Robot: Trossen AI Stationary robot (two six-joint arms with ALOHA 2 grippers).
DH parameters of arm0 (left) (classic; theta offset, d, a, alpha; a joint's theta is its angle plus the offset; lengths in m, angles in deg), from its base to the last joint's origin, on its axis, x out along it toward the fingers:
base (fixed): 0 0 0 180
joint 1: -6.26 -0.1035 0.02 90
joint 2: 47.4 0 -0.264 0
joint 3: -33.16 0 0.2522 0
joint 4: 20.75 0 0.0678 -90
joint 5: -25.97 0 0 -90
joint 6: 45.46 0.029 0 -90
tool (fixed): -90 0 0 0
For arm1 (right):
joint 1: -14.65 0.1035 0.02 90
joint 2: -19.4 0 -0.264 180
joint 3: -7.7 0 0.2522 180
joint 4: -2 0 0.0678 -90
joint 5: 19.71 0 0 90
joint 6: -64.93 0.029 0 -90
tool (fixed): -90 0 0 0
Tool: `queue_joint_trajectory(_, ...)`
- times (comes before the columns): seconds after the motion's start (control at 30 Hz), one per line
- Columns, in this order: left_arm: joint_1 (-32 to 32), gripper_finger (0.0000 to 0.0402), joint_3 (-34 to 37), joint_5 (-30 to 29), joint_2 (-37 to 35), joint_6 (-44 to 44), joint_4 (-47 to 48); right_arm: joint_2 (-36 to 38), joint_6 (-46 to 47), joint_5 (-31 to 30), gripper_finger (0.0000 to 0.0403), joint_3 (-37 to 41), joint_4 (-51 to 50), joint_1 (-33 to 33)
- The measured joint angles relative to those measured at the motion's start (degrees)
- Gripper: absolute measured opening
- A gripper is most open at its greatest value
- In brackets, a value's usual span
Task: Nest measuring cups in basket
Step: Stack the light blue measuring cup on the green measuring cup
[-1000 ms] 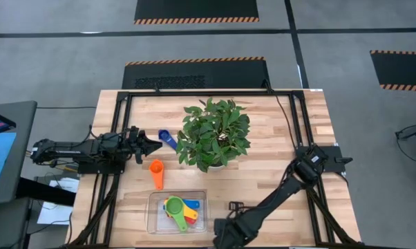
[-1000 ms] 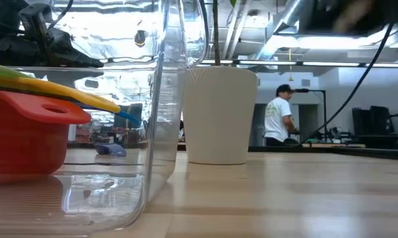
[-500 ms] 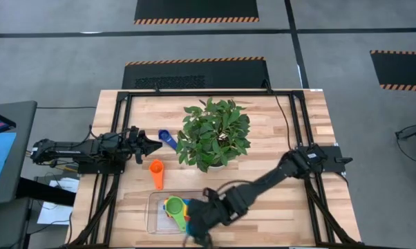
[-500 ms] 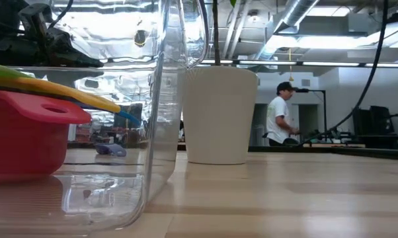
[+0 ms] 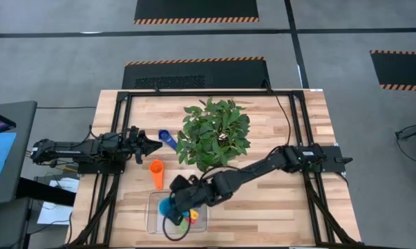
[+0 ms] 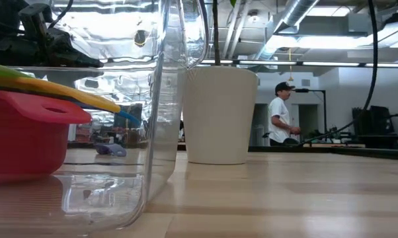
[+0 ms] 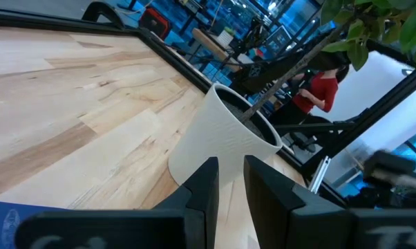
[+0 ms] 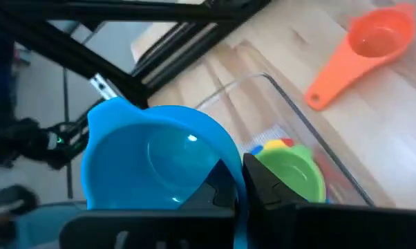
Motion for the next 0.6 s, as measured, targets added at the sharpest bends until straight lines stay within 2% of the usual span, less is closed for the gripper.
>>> queue_joint_trajectory(0.1, 0.0, 0.0059, 0.0, 0.0, -0.03, 1.59, 0.0, -2.33, 1.69, -0.62, 0.0011, -0.25, 3.67, 0.19)
queue_joint_trajectory(0.6, 0.0, 0.0059, 0.0, 0.07, 0.86, 2.6, 0.04, -5.52, 10.9, -1.68, 0.0011, -0.08, -2.83, 0.42)
